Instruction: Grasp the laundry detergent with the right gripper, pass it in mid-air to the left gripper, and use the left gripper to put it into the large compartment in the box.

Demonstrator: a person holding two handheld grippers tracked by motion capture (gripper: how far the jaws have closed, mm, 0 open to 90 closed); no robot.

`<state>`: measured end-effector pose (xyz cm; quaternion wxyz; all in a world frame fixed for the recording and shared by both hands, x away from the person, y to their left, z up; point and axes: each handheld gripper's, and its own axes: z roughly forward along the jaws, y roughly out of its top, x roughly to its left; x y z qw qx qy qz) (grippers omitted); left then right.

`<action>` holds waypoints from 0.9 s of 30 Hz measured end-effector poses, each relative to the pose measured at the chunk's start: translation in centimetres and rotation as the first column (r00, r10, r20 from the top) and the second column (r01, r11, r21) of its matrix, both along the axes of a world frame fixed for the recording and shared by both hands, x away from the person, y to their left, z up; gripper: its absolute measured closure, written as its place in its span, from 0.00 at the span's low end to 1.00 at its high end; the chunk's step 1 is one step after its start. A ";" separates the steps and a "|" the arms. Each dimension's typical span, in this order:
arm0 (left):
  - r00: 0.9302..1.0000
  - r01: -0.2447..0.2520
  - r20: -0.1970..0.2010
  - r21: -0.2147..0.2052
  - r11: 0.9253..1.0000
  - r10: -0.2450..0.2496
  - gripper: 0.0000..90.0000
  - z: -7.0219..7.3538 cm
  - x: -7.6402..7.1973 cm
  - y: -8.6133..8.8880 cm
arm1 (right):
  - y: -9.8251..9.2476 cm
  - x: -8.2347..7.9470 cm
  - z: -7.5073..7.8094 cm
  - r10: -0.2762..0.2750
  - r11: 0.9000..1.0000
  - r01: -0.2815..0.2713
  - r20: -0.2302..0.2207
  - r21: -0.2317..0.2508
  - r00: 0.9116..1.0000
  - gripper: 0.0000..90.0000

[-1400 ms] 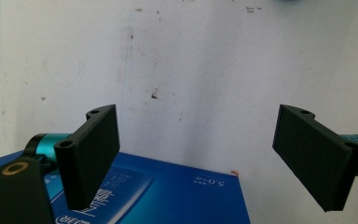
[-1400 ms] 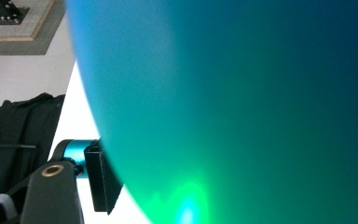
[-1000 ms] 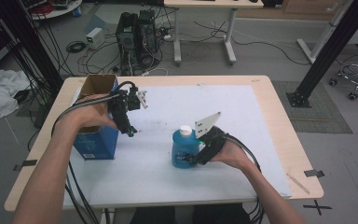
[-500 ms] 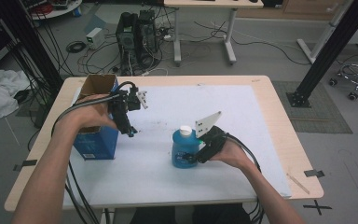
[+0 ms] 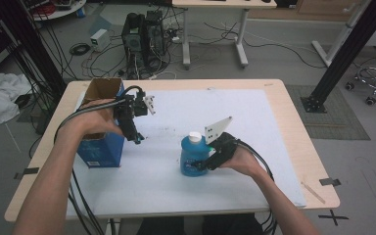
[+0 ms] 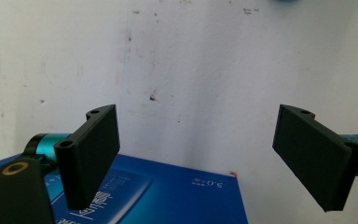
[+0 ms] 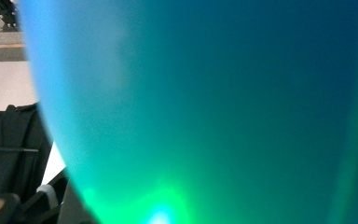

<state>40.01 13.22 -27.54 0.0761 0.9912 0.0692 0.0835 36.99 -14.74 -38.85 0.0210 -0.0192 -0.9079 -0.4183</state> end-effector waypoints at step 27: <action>1.000 -0.002 -0.014 -0.093 0.996 0.001 0.16 2.6 -0.9 -0.6 | -0.5 0.1 1.9 0.008 1.000 -0.008 0.026 0.008 1.000 0.49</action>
